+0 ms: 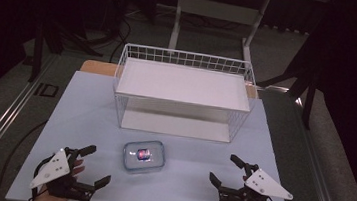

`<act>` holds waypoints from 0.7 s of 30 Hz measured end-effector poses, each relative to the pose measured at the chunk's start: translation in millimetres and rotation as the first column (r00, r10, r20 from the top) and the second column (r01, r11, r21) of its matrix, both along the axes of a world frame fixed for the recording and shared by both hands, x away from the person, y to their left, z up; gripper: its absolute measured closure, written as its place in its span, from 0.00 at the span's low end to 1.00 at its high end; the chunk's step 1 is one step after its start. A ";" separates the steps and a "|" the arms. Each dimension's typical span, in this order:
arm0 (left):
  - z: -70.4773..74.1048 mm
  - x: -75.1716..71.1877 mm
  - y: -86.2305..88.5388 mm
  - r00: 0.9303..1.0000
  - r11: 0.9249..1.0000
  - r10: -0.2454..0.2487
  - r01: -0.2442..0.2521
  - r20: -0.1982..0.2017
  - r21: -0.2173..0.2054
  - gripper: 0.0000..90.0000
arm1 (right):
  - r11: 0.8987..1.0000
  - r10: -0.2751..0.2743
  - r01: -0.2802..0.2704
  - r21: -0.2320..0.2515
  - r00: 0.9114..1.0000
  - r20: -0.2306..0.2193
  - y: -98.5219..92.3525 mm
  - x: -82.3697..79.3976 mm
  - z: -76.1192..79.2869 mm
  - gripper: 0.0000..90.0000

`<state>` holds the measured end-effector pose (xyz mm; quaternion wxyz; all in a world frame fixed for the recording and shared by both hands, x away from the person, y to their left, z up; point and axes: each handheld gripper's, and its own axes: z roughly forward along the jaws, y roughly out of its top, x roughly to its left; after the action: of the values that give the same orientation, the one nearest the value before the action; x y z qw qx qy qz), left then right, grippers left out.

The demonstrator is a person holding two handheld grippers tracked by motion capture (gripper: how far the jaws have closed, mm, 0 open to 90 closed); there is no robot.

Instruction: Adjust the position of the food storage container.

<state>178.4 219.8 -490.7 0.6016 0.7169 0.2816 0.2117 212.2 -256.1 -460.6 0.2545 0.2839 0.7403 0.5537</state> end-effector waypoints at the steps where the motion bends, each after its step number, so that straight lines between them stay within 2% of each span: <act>1: 0.7 -0.9 -0.5 1.000 1.000 -0.011 0.011 0.002 0.004 0.03 | 1.000 -0.001 0.001 -0.001 1.000 0.001 0.2 -0.3 0.4 0.16; 4: 2.3 -3.2 -2.6 0.999 0.999 -0.041 0.041 0.010 -0.008 0.03 | 1.000 -0.002 0.002 -0.004 1.000 0.004 0.5 -1.0 1.0 0.16; 5: 6.5 -6.4 -5.8 0.998 0.998 -0.067 0.067 0.002 -0.022 0.03 | 1.000 0.000 0.000 0.001 1.000 0.002 0.7 -3.6 3.9 0.16; 6: 6.5 -6.4 -5.8 0.998 0.998 -0.067 0.067 0.002 -0.022 0.03 | 1.000 0.001 -0.001 0.003 1.000 0.009 0.8 -5.1 5.8 0.16; 7: 9.7 -7.1 -7.6 0.996 0.996 -0.084 0.082 -0.035 -0.033 0.03 | 1.000 0.002 -0.002 0.008 1.000 0.019 0.9 -7.0 7.9 0.15; 8: 9.7 -7.1 -7.6 0.996 0.996 -0.084 0.082 -0.035 -0.033 0.03 | 1.000 -0.001 0.001 0.010 1.000 0.028 1.1 -8.7 10.4 0.15; 10: 11.2 -7.0 -10.3 0.994 0.996 -0.085 0.082 -0.064 -0.045 0.03 | 1.000 -0.006 0.005 0.011 0.999 0.033 1.1 -10.9 13.1 0.15; 11: 13.1 -6.3 -13.1 0.992 0.996 -0.089 0.085 -0.089 -0.041 0.03 | 1.000 -0.007 0.006 0.025 0.998 0.060 1.1 -14.6 18.3 0.15; 12: 13.1 -6.3 -13.1 0.992 0.996 -0.089 0.085 -0.089 -0.041 0.03 | 1.000 -0.002 0.000 0.025 0.998 0.062 1.0 -15.1 19.9 0.15; 13: 16.1 -5.5 -13.4 0.989 0.994 -0.089 0.081 -0.114 -0.073 0.03 | 1.000 0.001 -0.003 0.028 0.998 0.064 0.9 -15.6 21.7 0.15; 14: 16.1 -5.5 -13.4 0.989 0.994 -0.089 0.081 -0.114 -0.073 0.03 | 0.999 0.003 -0.005 0.036 0.998 0.067 0.5 -15.9 23.3 0.15; 15: 18.1 -4.1 -13.1 0.987 0.994 -0.087 0.077 -0.132 -0.080 0.03 | 0.999 0.003 -0.005 0.036 0.998 0.067 0.5 -15.9 23.3 0.15; 16: 18.1 -4.1 -13.1 0.987 0.994 -0.087 0.077 -0.132 -0.080 0.03 | 0.999 0.003 -0.005 0.036 0.998 0.067 0.5 -15.9 23.3 0.15; 17: 22.5 -1.5 -11.9 0.988 0.998 -0.043 0.036 -0.149 -0.048 0.03 | 0.997 0.010 -0.016 0.075 0.997 0.075 -1.8 -17.2 29.6 0.15; 18: 23.4 -0.7 -11.7 0.988 0.999 -0.033 0.028 -0.148 -0.031 0.03 | 0.996 0.015 -0.021 0.085 0.997 0.076 -2.1 -17.8 31.4 0.15; 21: 25.4 1.7 -11.3 0.987 0.999 -0.034 0.033 -0.154 -0.009 0.03 | 0.996 0.008 -0.015 0.085 0.997 0.079 -1.7 -18.6 34.4 0.15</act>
<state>180.1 208.5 -465.3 0.5836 0.7339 0.3160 0.1447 193.6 -257.8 -426.2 0.2677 0.2683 0.7069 0.5972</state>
